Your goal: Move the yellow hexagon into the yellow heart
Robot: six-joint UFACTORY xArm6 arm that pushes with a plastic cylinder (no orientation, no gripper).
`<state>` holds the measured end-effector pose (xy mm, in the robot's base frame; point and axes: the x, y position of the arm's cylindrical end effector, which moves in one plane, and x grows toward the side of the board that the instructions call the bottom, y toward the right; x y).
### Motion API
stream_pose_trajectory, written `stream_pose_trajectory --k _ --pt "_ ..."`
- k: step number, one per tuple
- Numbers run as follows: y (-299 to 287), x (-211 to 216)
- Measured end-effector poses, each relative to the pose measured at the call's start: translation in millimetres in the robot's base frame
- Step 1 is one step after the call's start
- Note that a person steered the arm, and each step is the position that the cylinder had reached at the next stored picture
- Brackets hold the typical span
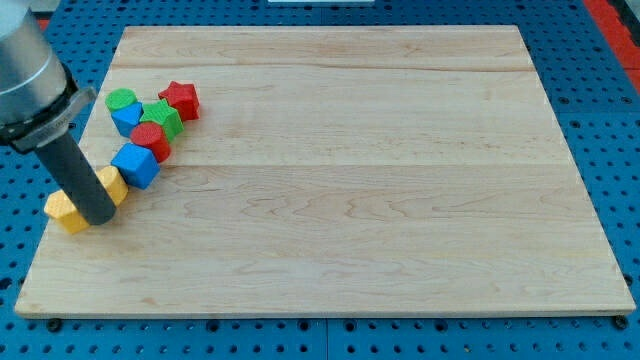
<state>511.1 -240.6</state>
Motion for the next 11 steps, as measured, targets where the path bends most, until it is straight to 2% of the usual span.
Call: stream_pose_trajectory --k 1,2,3,4,5,7,11 --pt "-4 -13" --pt "9 -5" --pt "2 38" --pt "-36 52" --pt "-45 52" --pt "-49 22" --pt "-22 -37"
